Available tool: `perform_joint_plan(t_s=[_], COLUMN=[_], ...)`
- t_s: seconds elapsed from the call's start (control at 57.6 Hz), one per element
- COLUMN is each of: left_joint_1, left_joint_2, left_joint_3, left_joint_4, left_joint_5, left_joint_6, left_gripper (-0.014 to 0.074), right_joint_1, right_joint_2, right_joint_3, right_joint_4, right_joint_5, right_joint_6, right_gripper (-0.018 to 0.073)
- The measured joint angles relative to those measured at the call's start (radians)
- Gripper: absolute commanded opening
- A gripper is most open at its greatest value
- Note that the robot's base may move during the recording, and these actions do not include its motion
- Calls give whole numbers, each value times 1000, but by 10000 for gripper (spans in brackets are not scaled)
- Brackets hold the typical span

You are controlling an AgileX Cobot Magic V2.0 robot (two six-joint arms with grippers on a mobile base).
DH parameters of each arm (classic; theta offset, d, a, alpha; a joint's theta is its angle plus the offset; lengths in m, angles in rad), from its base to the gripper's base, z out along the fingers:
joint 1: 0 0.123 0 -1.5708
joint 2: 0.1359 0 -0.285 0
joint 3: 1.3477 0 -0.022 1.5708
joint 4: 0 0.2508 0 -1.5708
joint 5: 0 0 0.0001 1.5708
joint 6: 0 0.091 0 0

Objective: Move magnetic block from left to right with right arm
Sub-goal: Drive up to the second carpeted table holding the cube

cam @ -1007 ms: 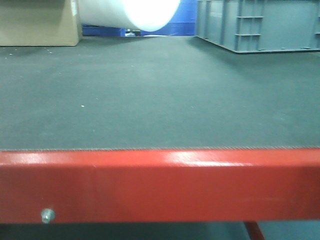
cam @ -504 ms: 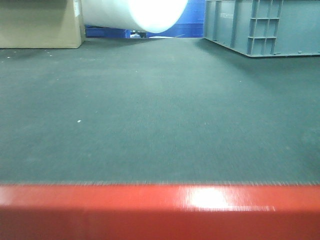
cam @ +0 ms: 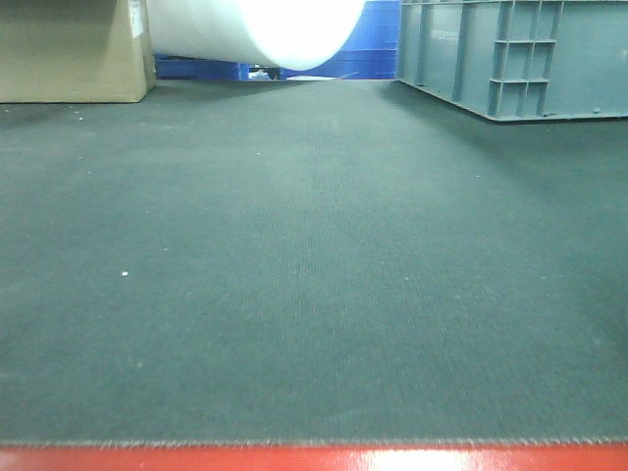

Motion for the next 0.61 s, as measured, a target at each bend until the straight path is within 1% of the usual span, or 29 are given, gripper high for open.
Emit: perform_joint_plan(t_s=[0.608], left_joint_1=[0], left_joint_2=[0], left_joint_3=[0], left_joint_4=[0], left_joint_5=[0], left_joint_6=[0], left_gripper=[-126], right_joint_1=[0], right_joint_2=[0], right_joint_3=[0], right_joint_4=[0], right_joint_5=[0], right_joint_6=[0], right_gripper=[278])
